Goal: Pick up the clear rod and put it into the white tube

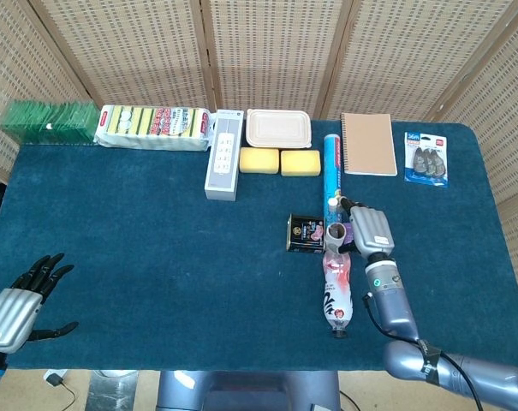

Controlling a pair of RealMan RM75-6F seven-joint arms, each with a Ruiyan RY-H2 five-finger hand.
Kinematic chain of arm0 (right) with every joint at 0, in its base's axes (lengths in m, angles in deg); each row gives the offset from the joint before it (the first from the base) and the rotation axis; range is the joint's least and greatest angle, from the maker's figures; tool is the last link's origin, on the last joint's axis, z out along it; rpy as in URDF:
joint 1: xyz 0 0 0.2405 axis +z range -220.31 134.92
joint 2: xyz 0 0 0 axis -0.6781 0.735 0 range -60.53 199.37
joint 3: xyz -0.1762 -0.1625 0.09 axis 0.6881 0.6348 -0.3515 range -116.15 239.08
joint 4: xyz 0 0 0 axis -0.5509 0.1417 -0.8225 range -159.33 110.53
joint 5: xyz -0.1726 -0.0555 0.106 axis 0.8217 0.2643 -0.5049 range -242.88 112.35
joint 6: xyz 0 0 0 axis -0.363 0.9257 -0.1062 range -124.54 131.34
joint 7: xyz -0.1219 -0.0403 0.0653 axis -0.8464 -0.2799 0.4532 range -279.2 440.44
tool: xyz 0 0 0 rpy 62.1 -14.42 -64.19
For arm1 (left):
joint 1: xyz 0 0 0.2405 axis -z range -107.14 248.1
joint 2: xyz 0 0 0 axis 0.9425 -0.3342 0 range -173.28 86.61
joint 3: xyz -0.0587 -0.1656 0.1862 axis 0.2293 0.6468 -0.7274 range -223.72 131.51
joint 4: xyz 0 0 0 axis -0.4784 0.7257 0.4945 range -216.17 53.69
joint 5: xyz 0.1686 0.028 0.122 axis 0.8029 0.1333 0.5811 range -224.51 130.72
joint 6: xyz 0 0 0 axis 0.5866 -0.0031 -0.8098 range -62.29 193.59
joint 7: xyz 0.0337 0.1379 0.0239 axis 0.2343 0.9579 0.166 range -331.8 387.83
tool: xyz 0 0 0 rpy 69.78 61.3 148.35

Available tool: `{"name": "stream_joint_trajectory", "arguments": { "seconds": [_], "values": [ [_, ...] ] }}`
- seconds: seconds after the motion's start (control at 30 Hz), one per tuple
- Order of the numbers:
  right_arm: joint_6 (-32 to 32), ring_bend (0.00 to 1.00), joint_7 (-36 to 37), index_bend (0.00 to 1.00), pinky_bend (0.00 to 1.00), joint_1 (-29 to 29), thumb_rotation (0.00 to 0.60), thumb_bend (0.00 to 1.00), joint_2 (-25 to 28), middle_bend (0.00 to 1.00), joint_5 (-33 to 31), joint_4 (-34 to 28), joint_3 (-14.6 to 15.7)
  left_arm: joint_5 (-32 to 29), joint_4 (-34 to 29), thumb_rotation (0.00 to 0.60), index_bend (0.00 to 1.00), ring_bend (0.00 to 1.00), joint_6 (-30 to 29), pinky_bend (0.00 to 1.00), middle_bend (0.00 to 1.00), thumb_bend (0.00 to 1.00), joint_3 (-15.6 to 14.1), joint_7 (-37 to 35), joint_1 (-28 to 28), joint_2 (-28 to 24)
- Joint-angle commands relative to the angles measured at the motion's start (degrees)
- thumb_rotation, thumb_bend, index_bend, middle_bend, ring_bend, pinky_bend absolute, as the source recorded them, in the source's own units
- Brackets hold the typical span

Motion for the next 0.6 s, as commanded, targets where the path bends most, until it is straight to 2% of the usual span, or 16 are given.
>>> {"name": "stream_joint_trajectory", "arguments": {
  "seconds": [0.03,0.23,0.6],
  "values": [
    [0.8,0.37,-0.36,0.29,0.4,0.24,0.6,0.17,-0.3,0.37,-0.15,0.49,-0.02,-0.05,0.0,0.448,0.11,0.02,0.03,0.23,0.05,0.11,0.03,-0.01,0.02,-0.01],
    [2.03,0.41,-1.21,0.31,0.44,0.74,0.6,0.18,-0.64,0.4,-0.64,0.72,-0.05,-0.15,-0.03,0.45,0.11,0.02,0.26,0.23,0.05,0.11,0.03,0.1,0.1,0.01],
    [3.08,0.43,-2.49,0.34,0.45,1.26,0.6,0.18,-1.95,0.42,-1.63,0.45,1.03,0.18,-0.14,0.455,0.11,0.02,0.23,0.23,0.05,0.11,-0.14,0.24,0.1,0.02]
  ]
}}
